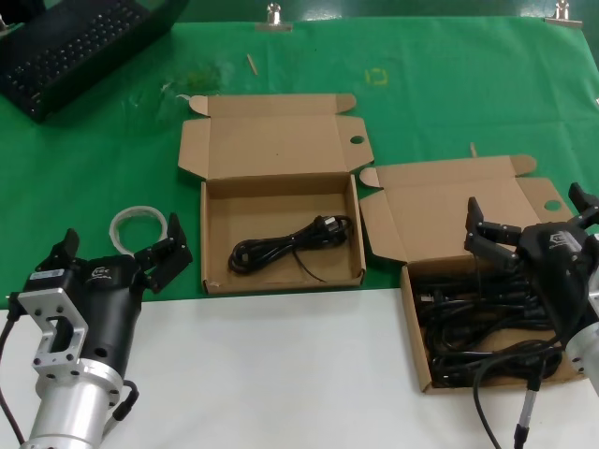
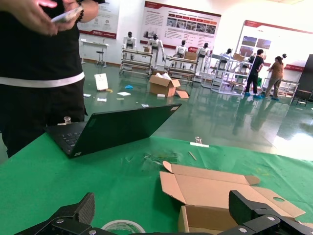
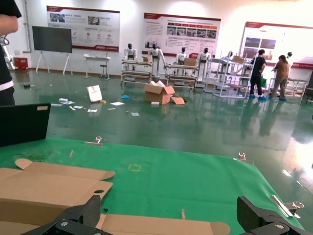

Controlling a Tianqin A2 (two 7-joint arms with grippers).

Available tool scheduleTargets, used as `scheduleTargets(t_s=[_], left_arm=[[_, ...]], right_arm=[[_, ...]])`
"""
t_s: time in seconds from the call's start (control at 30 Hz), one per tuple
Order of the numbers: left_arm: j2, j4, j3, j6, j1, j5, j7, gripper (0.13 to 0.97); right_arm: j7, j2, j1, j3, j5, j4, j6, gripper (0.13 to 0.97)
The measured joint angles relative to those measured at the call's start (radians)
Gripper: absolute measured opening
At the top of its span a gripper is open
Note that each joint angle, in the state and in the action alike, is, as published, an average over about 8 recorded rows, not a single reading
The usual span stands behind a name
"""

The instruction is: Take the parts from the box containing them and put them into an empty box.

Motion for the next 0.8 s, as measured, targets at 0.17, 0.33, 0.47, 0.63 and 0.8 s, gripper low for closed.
scheduleTargets(t_s=[0.17, 0.33, 0.47, 0.63, 0.8], left_arm=[[0.000, 0.000, 0.000, 0.000, 0.000, 0.000, 0.000, 0.966], [0.000, 0.000, 0.000, 0.000, 0.000, 0.000, 0.000, 0.966], [0.000, 0.000, 0.000, 0.000, 0.000, 0.000, 0.000, 0.966], [0.000, 0.000, 0.000, 0.000, 0.000, 0.000, 0.000, 0.966], [0.000, 0.000, 0.000, 0.000, 0.000, 0.000, 0.000, 0.966]], right_arm=[[0.000, 0.000, 0.000, 0.000, 0.000, 0.000, 0.000, 0.966], [0.000, 0.000, 0.000, 0.000, 0.000, 0.000, 0.000, 0.966], [0.000, 0.000, 0.000, 0.000, 0.000, 0.000, 0.000, 0.966], [0.000, 0.000, 0.000, 0.000, 0.000, 0.000, 0.000, 0.966], [0.000, 0.000, 0.000, 0.000, 0.000, 0.000, 0.000, 0.966]])
